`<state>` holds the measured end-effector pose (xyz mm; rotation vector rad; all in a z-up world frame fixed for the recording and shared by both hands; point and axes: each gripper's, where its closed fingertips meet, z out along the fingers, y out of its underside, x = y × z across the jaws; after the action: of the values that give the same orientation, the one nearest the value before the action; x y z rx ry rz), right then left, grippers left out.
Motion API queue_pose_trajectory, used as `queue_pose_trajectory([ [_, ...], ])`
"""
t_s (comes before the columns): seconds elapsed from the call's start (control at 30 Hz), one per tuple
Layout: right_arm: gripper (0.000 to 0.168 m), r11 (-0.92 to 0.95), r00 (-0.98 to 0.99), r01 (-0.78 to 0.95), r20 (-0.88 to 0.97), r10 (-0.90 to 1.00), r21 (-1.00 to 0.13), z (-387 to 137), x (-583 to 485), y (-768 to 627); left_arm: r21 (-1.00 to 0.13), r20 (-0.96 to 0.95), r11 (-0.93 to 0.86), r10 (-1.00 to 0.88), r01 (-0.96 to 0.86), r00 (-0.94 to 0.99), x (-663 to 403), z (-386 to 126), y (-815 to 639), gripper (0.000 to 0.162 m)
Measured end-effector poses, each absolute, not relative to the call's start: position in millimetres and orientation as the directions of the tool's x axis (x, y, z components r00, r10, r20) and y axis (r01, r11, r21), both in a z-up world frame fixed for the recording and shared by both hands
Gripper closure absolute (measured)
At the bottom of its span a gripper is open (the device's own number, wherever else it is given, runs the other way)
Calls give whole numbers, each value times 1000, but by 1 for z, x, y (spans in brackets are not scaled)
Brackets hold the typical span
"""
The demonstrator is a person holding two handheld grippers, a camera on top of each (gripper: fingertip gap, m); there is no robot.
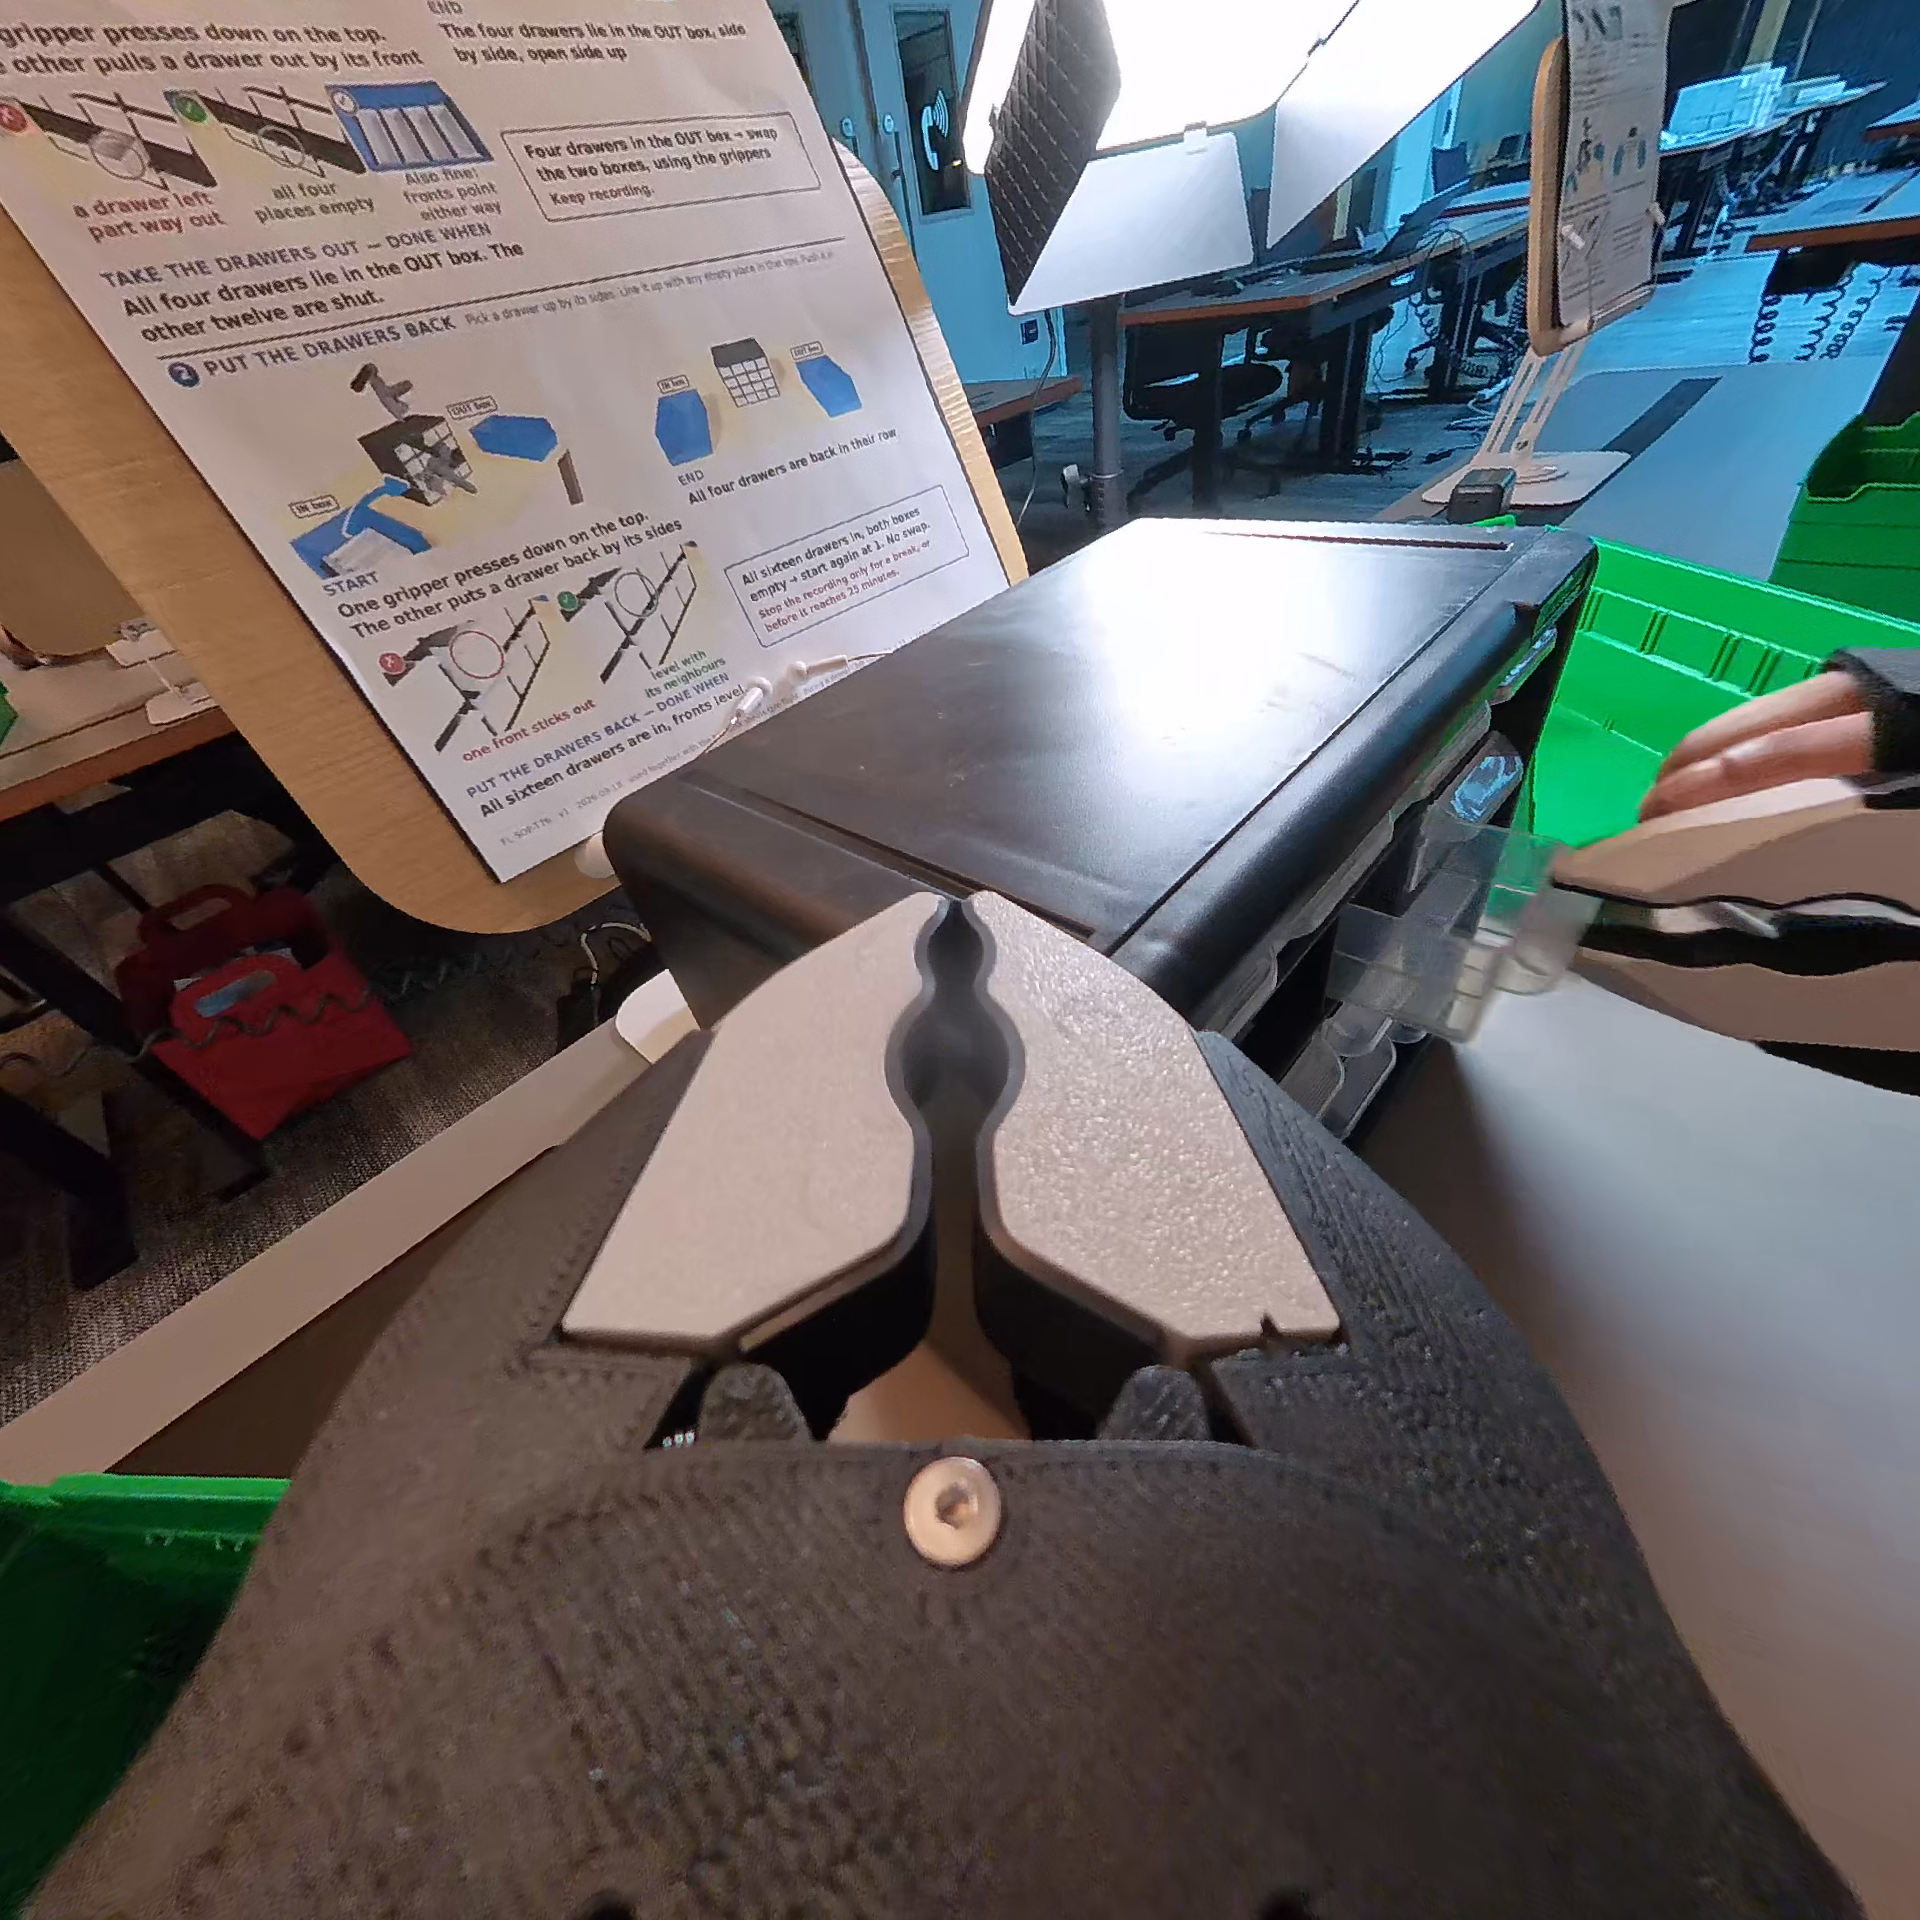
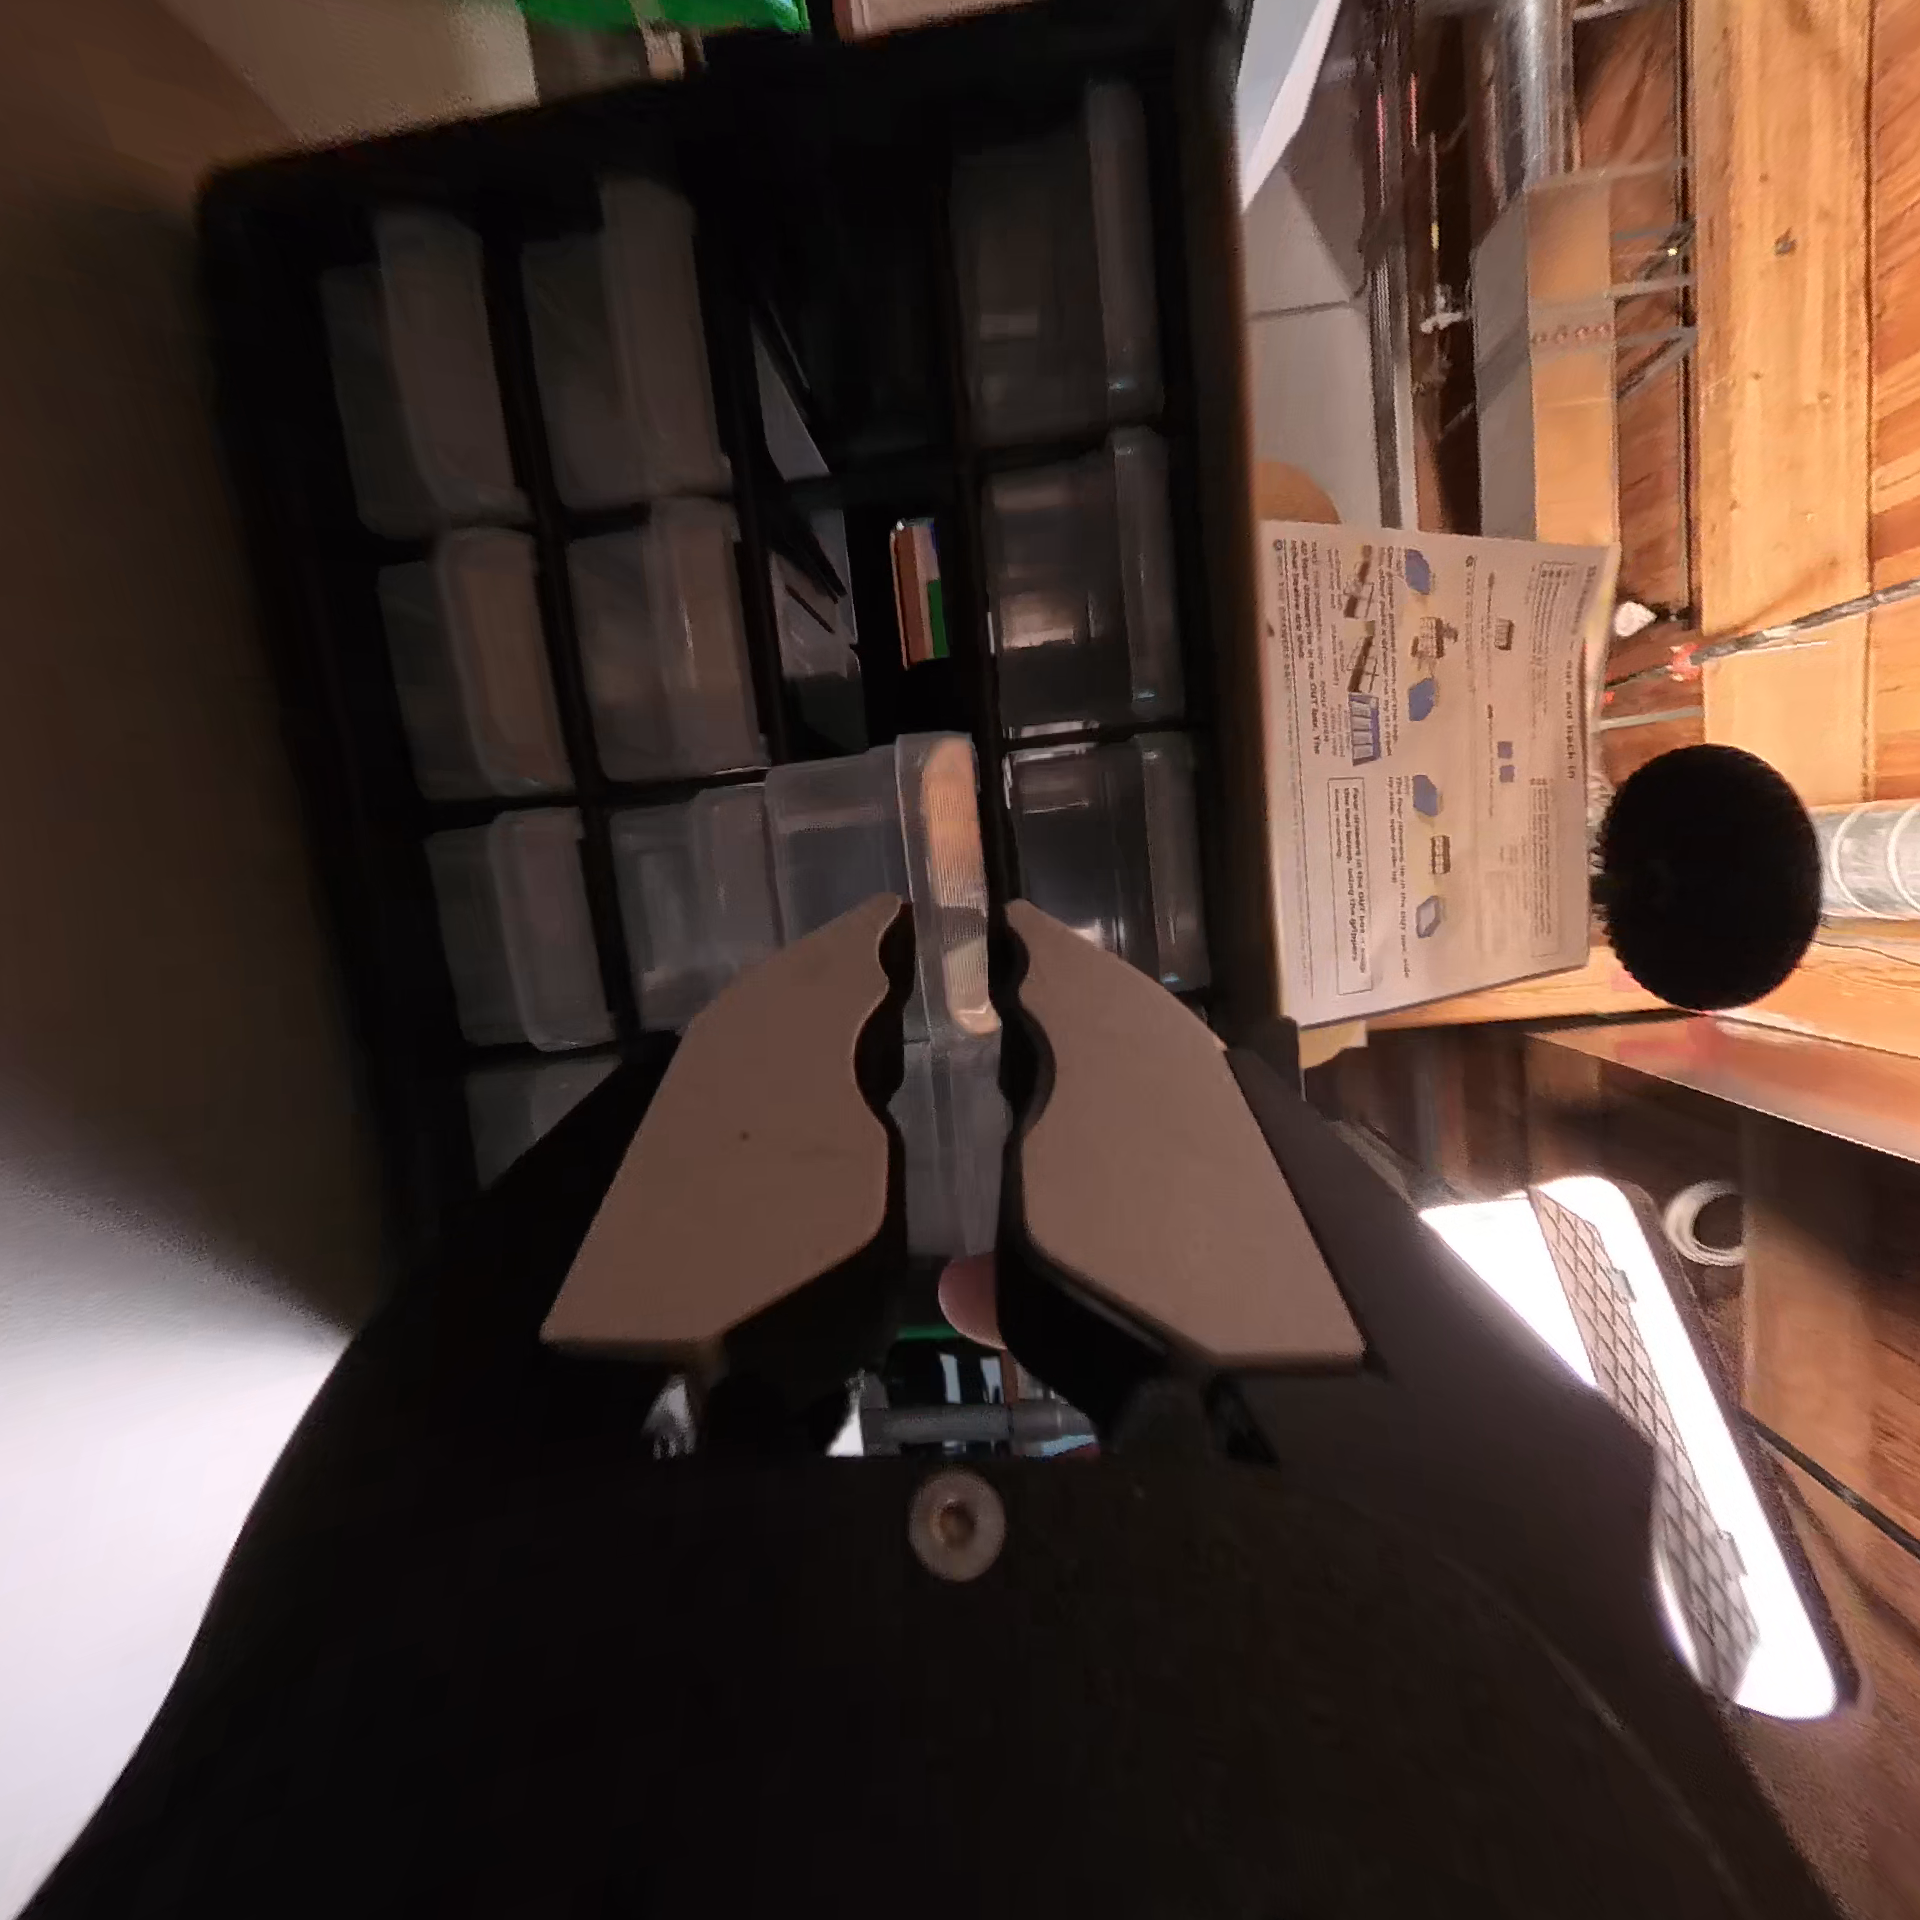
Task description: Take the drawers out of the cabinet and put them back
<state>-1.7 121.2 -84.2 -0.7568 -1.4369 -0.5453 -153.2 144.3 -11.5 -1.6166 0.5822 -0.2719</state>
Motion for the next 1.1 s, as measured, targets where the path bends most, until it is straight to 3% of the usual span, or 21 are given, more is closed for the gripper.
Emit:
queue_pose_trajectory([
  [0.1,154,699,71,692,980,185,-182,-84,4,104,-978,-155,-38,-520,-203,840,-153,-12,144,162],
  [0.2,150,700,58,640,929,366,-316,-83,6,96,-979,-154,-37,-520,-202,841,-153,-11,144,162],
  [0.37,138,573,-9,656,755,656,-490,-84,-1,103,-978,-159,-35,-515,-206,842,-153,-11,144,162],
  [0.57,143,427,-195,794,483,853,-433,-108,-4,108,-977,-164,-33,-513,-211,842,-153,-11,144,162],
  [0.77,153,397,-302,869,321,898,-294,-116,2,102,-978,-161,-33,-519,-208,839,-153,-11,144,162],
  [1.1,154,324,-304,890,111,946,-321,-111,27,53,-977,-164,-31,-520,-211,838,-153,-11,144,162],
])
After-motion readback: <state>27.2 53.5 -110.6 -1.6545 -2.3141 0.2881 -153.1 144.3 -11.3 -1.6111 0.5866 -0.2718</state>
